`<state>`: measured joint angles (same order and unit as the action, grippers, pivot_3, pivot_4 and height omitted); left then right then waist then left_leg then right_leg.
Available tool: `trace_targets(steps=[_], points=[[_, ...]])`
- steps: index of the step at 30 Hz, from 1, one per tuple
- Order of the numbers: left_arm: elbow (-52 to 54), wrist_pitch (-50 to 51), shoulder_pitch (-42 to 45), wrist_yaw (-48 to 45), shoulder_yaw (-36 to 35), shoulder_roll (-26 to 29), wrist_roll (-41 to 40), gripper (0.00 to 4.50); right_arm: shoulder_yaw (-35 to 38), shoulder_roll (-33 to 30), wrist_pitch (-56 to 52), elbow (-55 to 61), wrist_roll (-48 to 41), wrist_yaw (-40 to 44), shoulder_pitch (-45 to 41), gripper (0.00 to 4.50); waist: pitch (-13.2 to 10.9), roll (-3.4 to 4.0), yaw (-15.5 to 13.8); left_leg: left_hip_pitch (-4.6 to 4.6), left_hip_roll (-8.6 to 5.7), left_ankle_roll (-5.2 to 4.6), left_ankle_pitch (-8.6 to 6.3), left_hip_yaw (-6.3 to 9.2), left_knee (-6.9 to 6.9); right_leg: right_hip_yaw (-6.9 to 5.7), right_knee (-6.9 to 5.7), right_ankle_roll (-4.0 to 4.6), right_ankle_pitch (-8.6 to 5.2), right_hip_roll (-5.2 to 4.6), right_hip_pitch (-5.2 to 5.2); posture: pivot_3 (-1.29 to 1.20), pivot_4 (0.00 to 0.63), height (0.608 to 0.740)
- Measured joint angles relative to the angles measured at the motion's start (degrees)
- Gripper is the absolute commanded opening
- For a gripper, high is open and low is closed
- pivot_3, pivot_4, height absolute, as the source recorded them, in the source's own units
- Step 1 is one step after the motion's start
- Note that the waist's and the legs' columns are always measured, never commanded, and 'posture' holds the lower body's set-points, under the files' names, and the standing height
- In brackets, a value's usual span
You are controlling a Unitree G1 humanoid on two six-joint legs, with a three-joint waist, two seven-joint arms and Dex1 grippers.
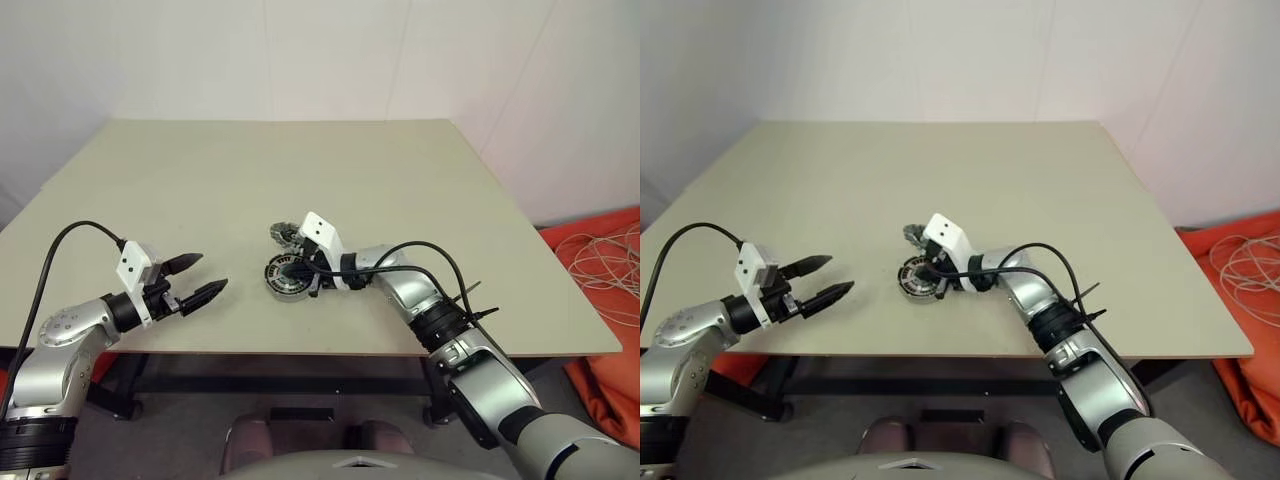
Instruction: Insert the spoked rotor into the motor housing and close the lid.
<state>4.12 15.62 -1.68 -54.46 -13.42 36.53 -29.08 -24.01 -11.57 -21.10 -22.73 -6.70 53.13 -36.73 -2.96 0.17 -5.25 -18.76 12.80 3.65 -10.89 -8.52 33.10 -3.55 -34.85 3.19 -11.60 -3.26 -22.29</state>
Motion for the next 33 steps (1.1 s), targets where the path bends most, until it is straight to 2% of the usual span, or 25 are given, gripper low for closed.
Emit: trace_targets(steps=[4,7,9,13,18,28,33], points=[[-0.4,0.0,0.2,-0.1,0.0,0.0,0.0,4.4,0.0,-3.6,-1.9,4.1,-0.1,3.8,1.0,0.04,0.0,0.0,-0.2,-0.14,-0.02,-0.01,0.0,0.01,0.01,0.0,0.01,0.01,0.01,-0.01,-0.05,0.0,0.0,0.74],[-0.5,0.0,0.4,-0.1,0.0,0.0,0.0,4.4,1.0,-6.6,-4.0,7.3,-1.0,6.7,1.5,0.63,0.0,0.0,-0.2,-0.3,0.02,-0.01,-0.01,0.0,-0.01,0.0,-0.01,0.02,0.01,0.02,-0.15,0.0,0.0,0.74],[-0.6,0.0,0.4,-0.2,0.0,0.0,0.0,4.4,2.3,-7.5,-5.8,9.1,-2.4,7.8,1.5,1.26,0.0,0.0,-0.2,-0.31,0.03,-0.01,-0.01,0.0,-0.05,0.0,-0.01,0.02,0.01,0.05,-0.15,0.0,0.0,0.74],[-0.8,0.0,0.9,-0.3,0.1,0.0,0.0,4.4,6.5,-9.2,-17.4,13.2,-10.1,11.2,1.7,2.69,0.0,0.01,-0.2,-0.28,0.02,-0.02,-0.01,0.0,-0.05,0.0,0.02,0.02,0.01,0.04,-0.15,0.0,0.0,0.74],[-1.1,0.0,1.0,-0.6,0.1,0.0,-0.1,4.4,10.9,-13.0,-23.3,13.2,-13.7,11.8,2.4,4.38,0.0,0.01,-0.4,-0.28,0.01,-0.02,-0.01,-0.01,0.01,0.0,0.02,0.01,0.01,0.02,-0.13,0.0,0.0,0.74],[-1.1,0.1,1.0,-0.9,0.1,0.0,-0.1,4.4,15.2,-14.9,-29.7,9.9,-17.7,12.6,0.2,4.45,0.0,0.02,-0.3,-0.28,0.02,-0.01,0.0,-0.02,0.01,-0.01,0.03,0.01,0.0,0.02,-0.19,0.0,0.0,0.74],[-1.1,0.1,1.0,-0.9,0.1,0.0,-0.1,4.4,15.5,-14.6,-38.3,5.4,-18.1,8.9,-2.5,4.45,0.0,0.02,-0.3,-0.31,0.01,-0.01,0.0,-0.01,0.01,-0.02,0.02,0.02,0.01,0.02,-0.23,0.0,0.0,0.74]])
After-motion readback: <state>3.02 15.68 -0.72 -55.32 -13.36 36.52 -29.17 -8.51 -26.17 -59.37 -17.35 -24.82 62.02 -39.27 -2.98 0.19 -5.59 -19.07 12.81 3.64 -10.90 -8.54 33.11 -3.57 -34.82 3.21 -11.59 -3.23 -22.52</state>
